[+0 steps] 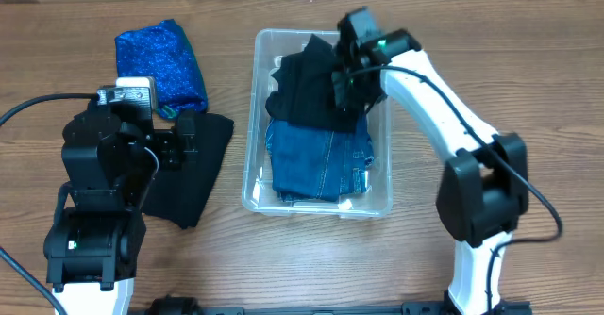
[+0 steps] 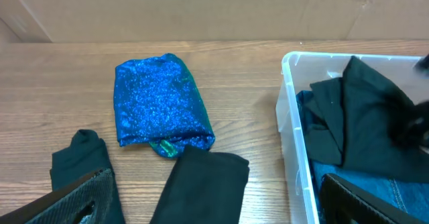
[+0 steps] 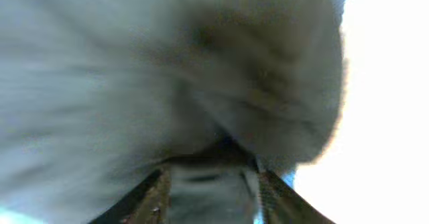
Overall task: Pack container
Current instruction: 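Open the right gripper, release the cloth, and withdraw right, then reach the left gripper to the black cloth beside the blue cloth and grasp it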
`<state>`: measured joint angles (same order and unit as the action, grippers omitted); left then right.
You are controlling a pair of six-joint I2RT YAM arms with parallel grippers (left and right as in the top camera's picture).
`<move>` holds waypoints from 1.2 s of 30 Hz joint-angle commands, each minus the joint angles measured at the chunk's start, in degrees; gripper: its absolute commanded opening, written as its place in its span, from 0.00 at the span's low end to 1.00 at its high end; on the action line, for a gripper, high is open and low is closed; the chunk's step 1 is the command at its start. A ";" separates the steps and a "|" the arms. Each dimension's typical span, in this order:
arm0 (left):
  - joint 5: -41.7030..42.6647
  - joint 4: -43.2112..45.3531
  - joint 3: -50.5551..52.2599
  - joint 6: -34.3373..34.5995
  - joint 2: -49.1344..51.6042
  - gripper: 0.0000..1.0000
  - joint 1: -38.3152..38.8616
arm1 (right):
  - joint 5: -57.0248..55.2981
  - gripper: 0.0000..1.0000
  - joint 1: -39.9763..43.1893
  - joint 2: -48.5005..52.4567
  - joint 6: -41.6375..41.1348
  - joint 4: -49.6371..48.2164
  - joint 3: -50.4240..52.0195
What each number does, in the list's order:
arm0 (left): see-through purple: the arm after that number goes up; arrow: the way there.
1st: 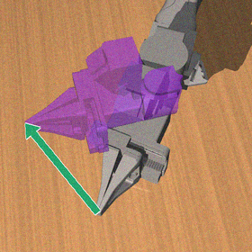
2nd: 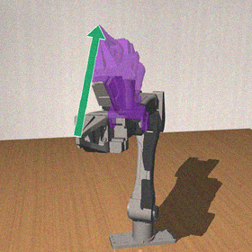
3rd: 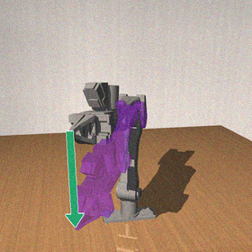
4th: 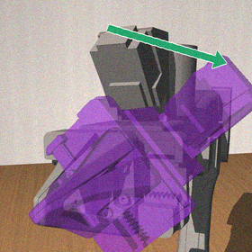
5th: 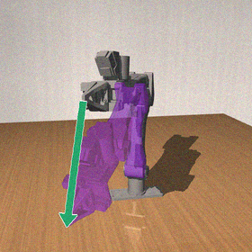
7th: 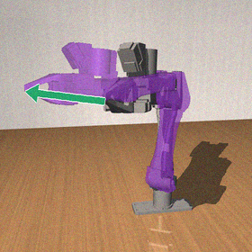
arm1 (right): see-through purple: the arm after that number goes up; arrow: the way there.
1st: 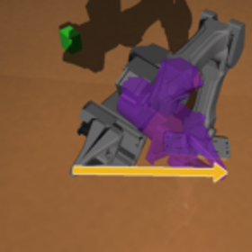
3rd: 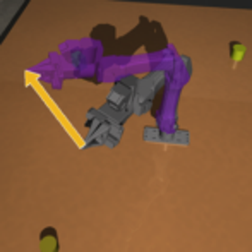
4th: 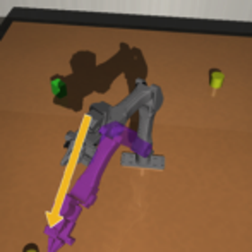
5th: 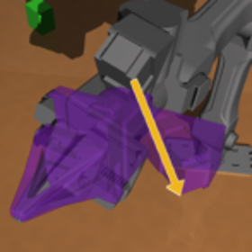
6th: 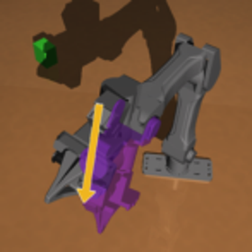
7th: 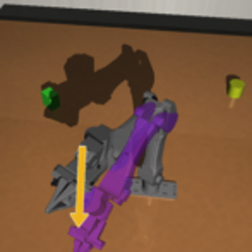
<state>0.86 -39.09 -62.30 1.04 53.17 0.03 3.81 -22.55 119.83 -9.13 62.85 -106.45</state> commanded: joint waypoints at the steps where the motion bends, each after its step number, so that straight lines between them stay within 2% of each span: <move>1: 0.20 0.11 -1.38 -1.29 0.09 1.00 0.37 | -1.64 0.72 0.48 -12.98 -0.11 0.96 -7.80; 3: 0.22 0.09 -1.38 -1.27 0.09 1.00 0.37 | -1.64 1.00 2.82 -19.19 -2.56 1.03 -8.13; 10: 0.90 -3.61 -1.38 -2.34 1.22 1.00 -0.39 | -0.57 1.00 16.63 -30.34 -4.39 8.70 -8.13; 15: 16.31 -4.26 -1.38 -1.84 8.83 1.00 -10.01 | -0.48 1.00 28.15 -31.71 -4.42 17.81 -8.02; 18: 26.12 -2.97 -1.55 -1.07 15.80 1.00 -17.38 | 1.97 1.00 31.26 -31.65 -4.39 19.26 -7.41; 22: 32.00 -1.75 -3.63 -1.97 26.43 1.00 -23.56 | 2.25 1.00 32.33 -31.65 -4.35 19.63 -7.17; 27: 42.77 -6.34 -12.35 -10.95 40.89 1.00 -25.42 | 2.25 1.00 32.33 -31.63 -4.13 20.00 -7.17; 31: 51.56 -19.80 -22.64 -30.10 51.78 1.00 -25.49 | 0.61 1.00 32.33 -31.63 -4.13 20.52 -7.17; 34: 50.14 -33.14 -29.18 -42.25 58.60 0.99 -26.01 | -0.81 1.00 32.33 -31.63 -4.15 20.68 -7.17; 36: 45.77 -34.27 -30.93 -40.22 61.05 1.00 -26.71 | -0.81 1.00 32.33 -31.63 -4.15 20.68 -7.17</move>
<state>46.59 -70.63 -88.09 -27.11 109.45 -25.32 4.43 9.72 88.66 -13.43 83.57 -113.78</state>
